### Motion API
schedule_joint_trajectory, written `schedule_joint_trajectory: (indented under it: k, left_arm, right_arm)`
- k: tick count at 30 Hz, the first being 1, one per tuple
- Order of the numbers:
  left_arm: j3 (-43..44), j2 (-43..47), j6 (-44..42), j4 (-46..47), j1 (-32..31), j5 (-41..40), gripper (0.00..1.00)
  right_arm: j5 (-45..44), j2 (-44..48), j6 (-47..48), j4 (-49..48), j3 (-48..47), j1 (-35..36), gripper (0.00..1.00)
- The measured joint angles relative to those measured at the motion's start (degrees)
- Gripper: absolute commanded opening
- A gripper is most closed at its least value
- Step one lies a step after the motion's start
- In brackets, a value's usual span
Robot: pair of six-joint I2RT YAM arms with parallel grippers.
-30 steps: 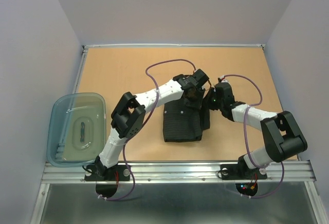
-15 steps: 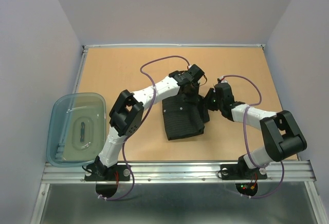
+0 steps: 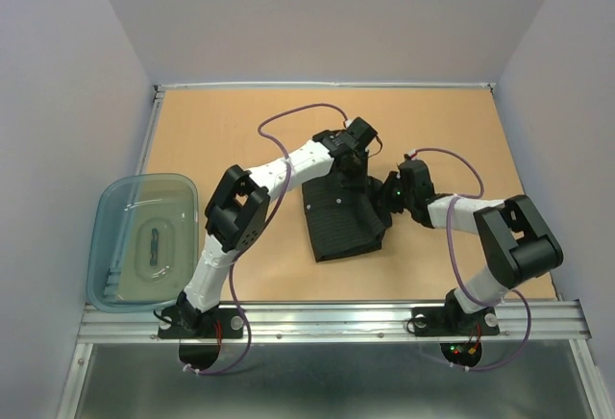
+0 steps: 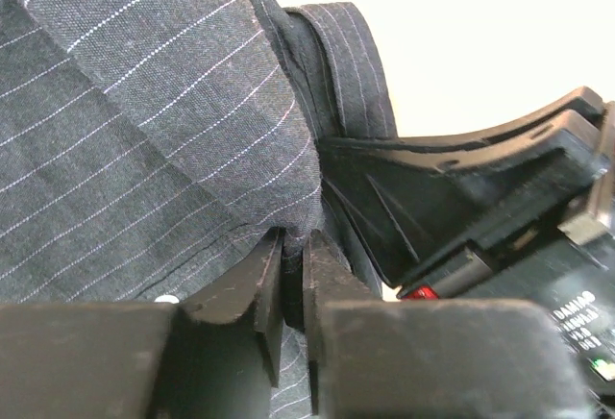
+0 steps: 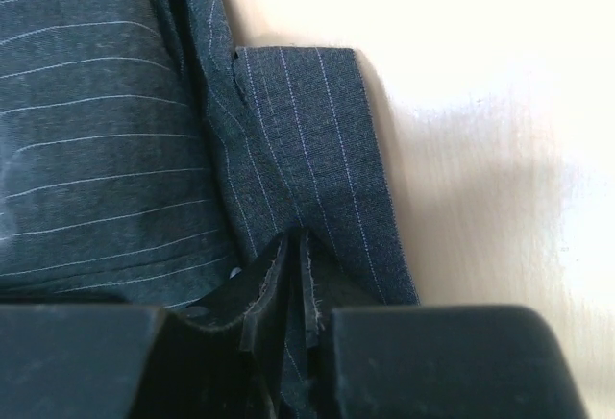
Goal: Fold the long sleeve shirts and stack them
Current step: Fold the shirt
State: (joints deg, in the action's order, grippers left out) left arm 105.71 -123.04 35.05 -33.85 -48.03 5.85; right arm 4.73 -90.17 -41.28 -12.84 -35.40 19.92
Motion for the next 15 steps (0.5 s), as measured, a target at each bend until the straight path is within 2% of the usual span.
schedule_joint_trajectory:
  k: [5,9,15]
  left_arm:
    - [-0.3,-0.6,-0.1,0.7,0.1,0.5,0.44]
    - [-0.5,-0.2,0.0,1.3,0.1,0.6,0.44]
    - [-4.2,7.4,0.0,1.9,0.8,1.1,0.46]
  right_arm:
    - [-0.3,1.1,0.2,0.9,0.2,0.0,0.22]
    - [-3.0,6.3,1.7,5.6,0.2,0.0,0.34]
    - [-8.5,16.3,5.6,13.5,-3.0,0.0,0.41]
